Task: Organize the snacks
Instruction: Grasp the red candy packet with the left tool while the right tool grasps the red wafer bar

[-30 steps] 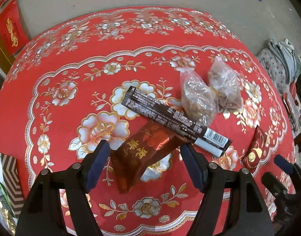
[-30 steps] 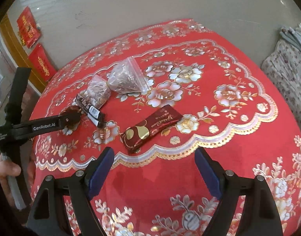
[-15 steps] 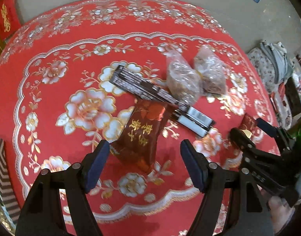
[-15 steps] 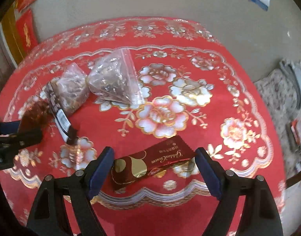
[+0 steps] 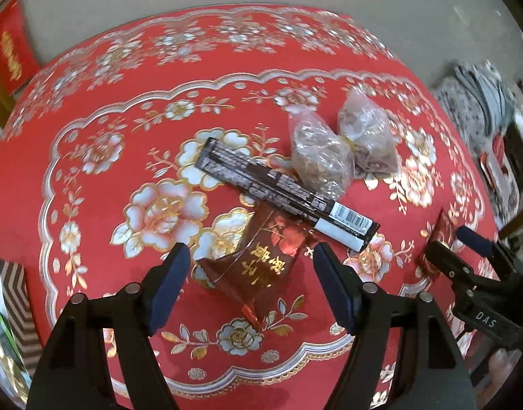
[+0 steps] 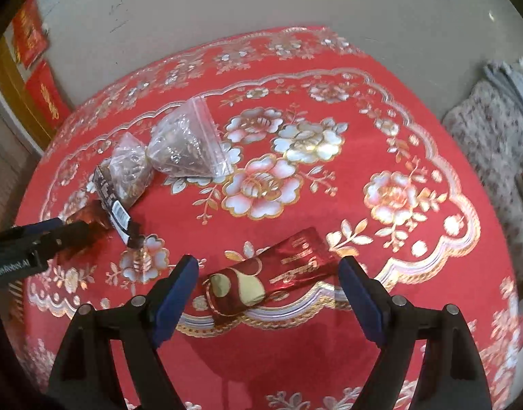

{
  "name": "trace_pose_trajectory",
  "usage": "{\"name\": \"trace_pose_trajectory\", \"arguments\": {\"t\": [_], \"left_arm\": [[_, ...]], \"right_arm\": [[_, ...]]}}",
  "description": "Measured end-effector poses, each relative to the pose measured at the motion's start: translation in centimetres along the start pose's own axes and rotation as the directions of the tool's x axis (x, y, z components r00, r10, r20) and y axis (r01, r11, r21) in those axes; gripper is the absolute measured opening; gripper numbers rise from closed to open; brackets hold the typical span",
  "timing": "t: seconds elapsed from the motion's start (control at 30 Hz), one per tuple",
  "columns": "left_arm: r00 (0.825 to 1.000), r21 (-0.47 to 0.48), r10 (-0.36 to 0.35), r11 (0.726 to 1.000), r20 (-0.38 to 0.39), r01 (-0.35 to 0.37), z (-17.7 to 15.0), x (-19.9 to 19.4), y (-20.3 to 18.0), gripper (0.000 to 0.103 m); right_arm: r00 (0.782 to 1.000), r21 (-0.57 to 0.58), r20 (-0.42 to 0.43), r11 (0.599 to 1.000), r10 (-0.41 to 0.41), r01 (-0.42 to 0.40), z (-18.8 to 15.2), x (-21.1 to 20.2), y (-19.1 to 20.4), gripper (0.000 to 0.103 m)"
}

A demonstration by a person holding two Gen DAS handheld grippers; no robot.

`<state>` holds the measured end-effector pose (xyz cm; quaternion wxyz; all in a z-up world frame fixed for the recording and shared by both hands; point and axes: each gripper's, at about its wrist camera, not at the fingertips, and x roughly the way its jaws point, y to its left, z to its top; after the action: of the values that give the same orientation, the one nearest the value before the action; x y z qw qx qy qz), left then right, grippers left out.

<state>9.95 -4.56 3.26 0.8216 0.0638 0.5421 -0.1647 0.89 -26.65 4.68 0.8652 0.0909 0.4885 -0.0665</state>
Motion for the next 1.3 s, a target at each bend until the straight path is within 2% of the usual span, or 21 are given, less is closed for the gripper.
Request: {"name": "trace_pose_trajectory", "arguments": {"t": [0.13,0.23,0.37,0.47,0.57,0.73,0.87,0.97,1.03,1.07,1.1,1.17,1.2,1.3], "left_arm": [[1.000,0.036,0.020,0.999,-0.022,-0.019,0.1,0.6,-0.3,0.074],[0.998,0.007,-0.045,0.999,-0.048,0.046,-0.5,0.9,-0.3,0.074],[0.996,0.032,-0.065,0.997,-0.058,0.067,-1.1,0.5,-1.3,0.074],[0.998,0.008,-0.055,0.998,-0.034,0.055,-0.6,0.1,-1.0,0.074],[0.999,-0.006,-0.032,0.999,-0.017,0.032,0.0,0.0,-0.3,0.074],[1.000,0.046,0.000,0.999,-0.030,0.001,0.2,0.8,-0.4,0.074],[0.999,0.062,-0.011,0.998,-0.037,0.014,0.1,1.2,-0.6,0.074],[0.999,0.068,-0.002,0.998,-0.035,0.004,0.2,1.4,-0.8,0.074],[0.999,0.070,0.005,0.998,-0.035,-0.003,0.2,1.5,-1.0,0.074],[0.999,0.067,0.016,0.998,-0.036,-0.014,0.1,1.7,-1.1,0.072],[0.999,0.070,0.028,0.997,-0.026,-0.026,0.0,1.7,-1.2,0.062],[0.999,0.084,0.051,0.995,-0.010,-0.050,-0.2,1.5,-1.4,0.051],[0.999,0.078,0.047,0.996,-0.008,-0.046,-0.4,1.4,-1.4,0.048],[0.999,0.062,0.044,0.997,-0.001,-0.044,-1.1,1.0,-1.2,0.045]], "right_arm": [[0.999,-0.009,0.001,0.999,-0.042,0.042,-0.3,0.5,0.8,0.087],[1.000,-0.018,0.007,0.999,-0.031,0.031,0.6,1.2,1.3,0.087],[0.999,-0.049,0.003,0.998,-0.035,0.035,1.8,1.7,1.8,0.086],[0.996,-0.053,0.033,0.995,-0.079,0.081,1.6,1.0,1.6,0.086],[0.997,-0.046,0.029,0.997,-0.066,0.067,1.0,0.7,1.5,0.086],[0.996,-0.037,0.020,0.995,-0.089,0.090,0.1,1.2,1.6,0.085],[0.993,-0.058,0.038,0.991,-0.116,0.118,-0.2,1.1,2.0,0.081],[0.992,-0.055,0.047,0.991,-0.119,0.122,-0.2,1.0,1.8,0.074],[0.992,-0.059,0.056,0.991,-0.115,0.118,-0.3,0.8,1.7,0.063],[0.992,-0.063,0.061,0.991,-0.112,0.116,-0.3,0.7,1.7,0.052],[0.992,-0.067,0.064,0.992,-0.107,0.111,-0.3,0.6,1.6,0.043],[0.993,-0.080,0.065,0.991,-0.101,0.106,-0.4,0.4,1.5,0.036],[0.993,-0.086,0.065,0.991,-0.097,0.103,-0.5,0.4,1.5,0.031],[0.994,-0.098,0.069,0.991,-0.086,0.093,-1.0,0.1,1.4,0.026]]}}
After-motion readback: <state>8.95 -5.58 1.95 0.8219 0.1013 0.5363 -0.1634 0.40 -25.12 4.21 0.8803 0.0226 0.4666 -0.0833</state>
